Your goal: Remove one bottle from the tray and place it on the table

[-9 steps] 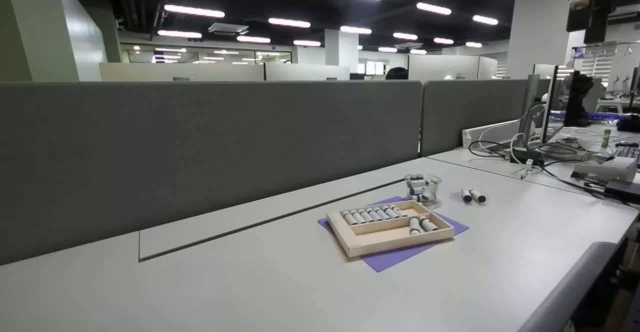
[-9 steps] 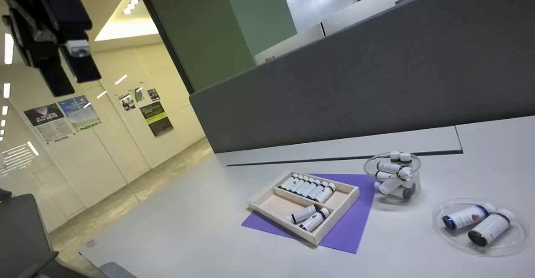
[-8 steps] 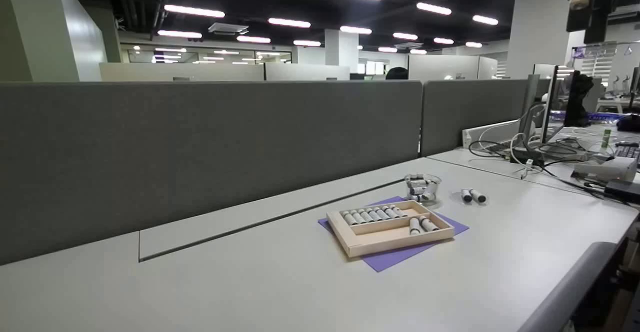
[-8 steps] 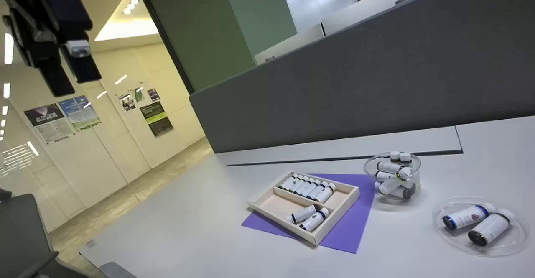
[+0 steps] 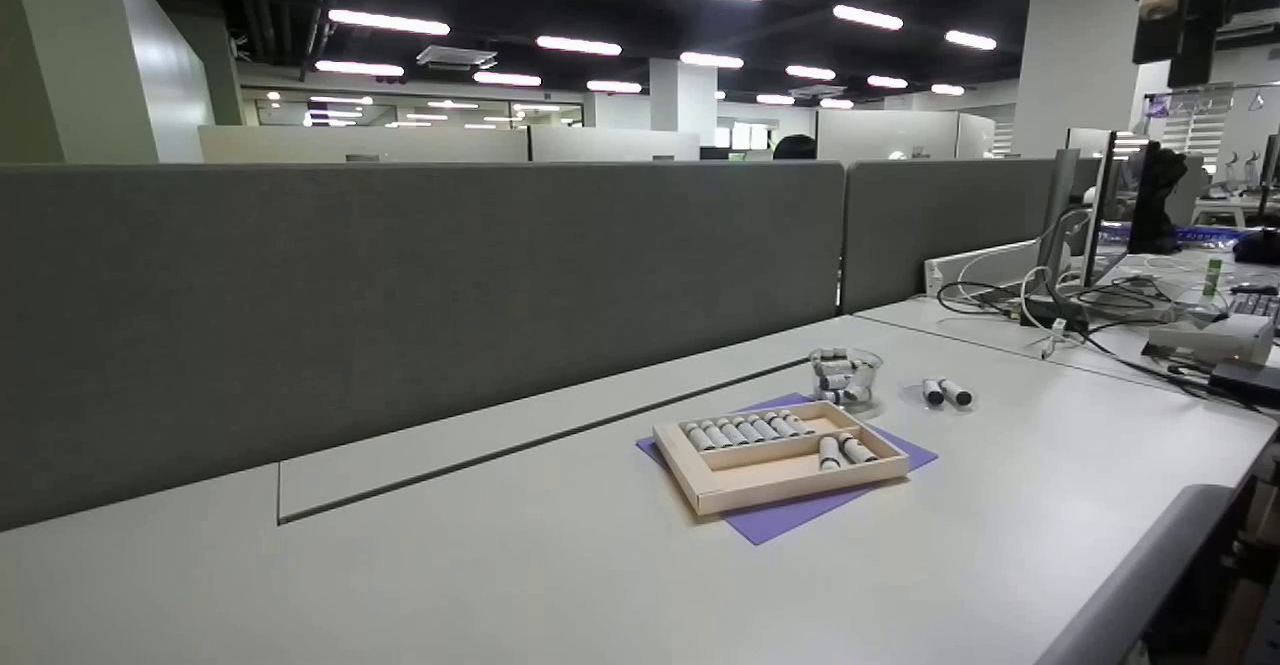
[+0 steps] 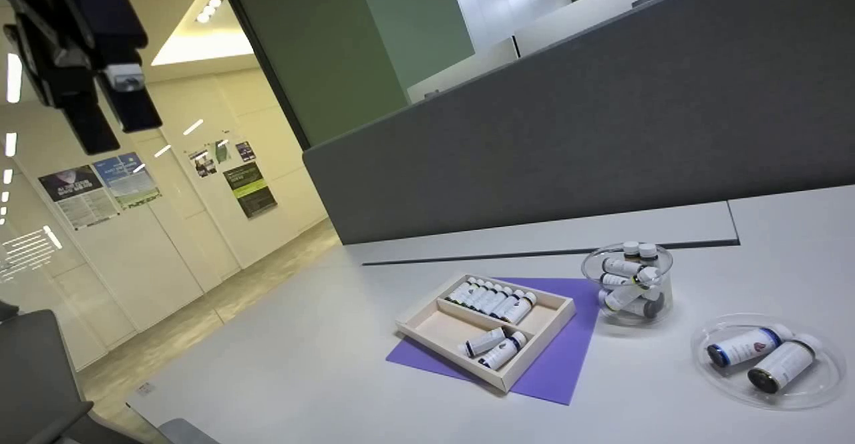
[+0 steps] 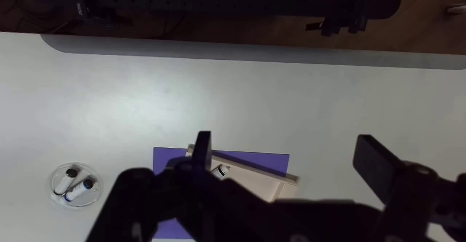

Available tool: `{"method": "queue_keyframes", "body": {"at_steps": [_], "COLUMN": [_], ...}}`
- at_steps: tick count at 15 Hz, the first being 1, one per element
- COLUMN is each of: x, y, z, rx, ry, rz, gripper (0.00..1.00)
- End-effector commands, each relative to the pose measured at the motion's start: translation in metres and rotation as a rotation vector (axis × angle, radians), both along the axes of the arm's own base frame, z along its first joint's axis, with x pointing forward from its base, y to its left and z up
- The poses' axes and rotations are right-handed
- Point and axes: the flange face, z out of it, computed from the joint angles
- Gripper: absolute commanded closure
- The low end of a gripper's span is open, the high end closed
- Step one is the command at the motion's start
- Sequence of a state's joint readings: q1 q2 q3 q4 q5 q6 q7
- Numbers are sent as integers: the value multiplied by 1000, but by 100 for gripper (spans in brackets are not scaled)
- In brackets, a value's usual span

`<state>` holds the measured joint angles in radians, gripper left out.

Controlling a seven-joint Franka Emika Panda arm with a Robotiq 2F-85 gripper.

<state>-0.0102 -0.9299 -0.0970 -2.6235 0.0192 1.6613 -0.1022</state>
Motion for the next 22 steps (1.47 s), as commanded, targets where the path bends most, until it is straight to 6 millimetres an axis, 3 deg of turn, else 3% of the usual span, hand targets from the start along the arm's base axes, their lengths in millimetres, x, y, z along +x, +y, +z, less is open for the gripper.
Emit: {"method": "queue_keyframes", "body": {"at_steps": [1,2,6,11,14,18,20,21,22], "x": [0,9,75,160,206,234,233,225,226], "y": [0,-3,-16,-11,11,48,65,54,61], "z": [1,-1,-20,-77,-114,-164,-186,-179,-189], "rx": [0,8,1,-25,-8,-33,-11,-25,-21], "ry": [1,-19,-126,-225,-235,-168,-57,-125,-89], "rz": [0,-17,-95,-201,-330,-392,-347,-347,-341], "gripper": [0,0,0,0,0,0,0,0,0]}}
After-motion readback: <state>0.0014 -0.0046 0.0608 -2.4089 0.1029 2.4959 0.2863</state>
